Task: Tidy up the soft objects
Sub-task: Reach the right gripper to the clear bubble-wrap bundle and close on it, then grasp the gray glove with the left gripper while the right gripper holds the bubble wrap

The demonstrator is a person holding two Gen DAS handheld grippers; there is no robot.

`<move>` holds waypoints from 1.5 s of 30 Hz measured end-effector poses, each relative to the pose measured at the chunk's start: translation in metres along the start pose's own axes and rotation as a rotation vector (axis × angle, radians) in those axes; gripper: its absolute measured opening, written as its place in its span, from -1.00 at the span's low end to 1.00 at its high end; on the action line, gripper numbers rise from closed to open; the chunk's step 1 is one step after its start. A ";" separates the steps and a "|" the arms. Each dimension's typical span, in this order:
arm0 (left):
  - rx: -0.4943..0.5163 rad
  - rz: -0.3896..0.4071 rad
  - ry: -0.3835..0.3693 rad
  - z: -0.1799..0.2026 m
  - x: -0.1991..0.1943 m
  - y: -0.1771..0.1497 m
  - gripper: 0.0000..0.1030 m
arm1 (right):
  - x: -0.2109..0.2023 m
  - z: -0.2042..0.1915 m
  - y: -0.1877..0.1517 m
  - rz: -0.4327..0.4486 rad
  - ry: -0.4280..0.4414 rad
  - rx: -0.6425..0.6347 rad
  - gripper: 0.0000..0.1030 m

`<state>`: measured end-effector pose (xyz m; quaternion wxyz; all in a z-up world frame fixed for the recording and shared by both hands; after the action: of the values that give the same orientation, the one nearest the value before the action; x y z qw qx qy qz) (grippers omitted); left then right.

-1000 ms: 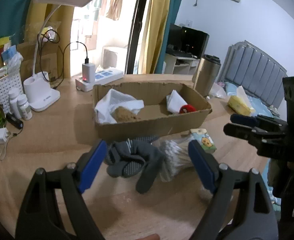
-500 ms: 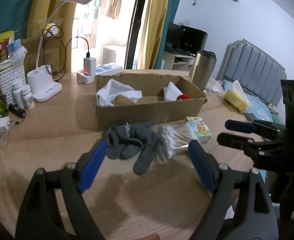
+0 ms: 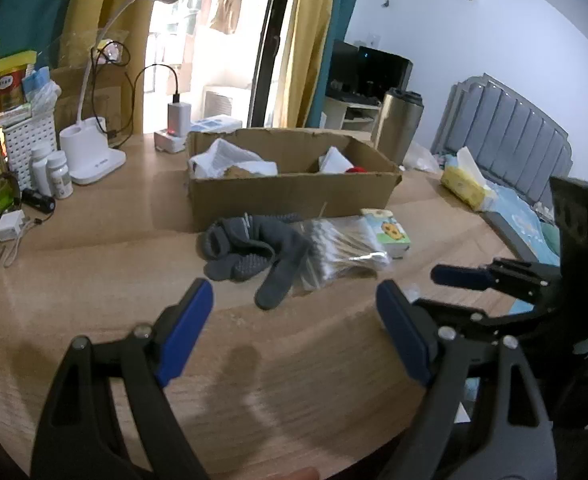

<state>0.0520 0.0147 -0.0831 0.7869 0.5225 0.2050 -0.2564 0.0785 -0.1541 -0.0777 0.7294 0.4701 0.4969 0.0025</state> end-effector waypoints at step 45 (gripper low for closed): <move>-0.025 -0.086 0.094 0.005 0.067 0.039 0.65 | 0.018 0.078 0.025 0.060 0.005 0.028 -0.11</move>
<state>0.1293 0.0104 -0.0929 0.7711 0.5149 0.2670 -0.2627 0.1561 -0.1846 -0.0682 0.7211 0.4949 0.4845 0.0185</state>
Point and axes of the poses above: each gripper's, at about its wrist camera, not at the fingertips, and x roughly the way its jaws point, z to its right, y to its top, the point moved 1 cm from there along x, roughly the way its jaws point, and after that the axes turned 13 degrees about -x, right-handed, at the moved point
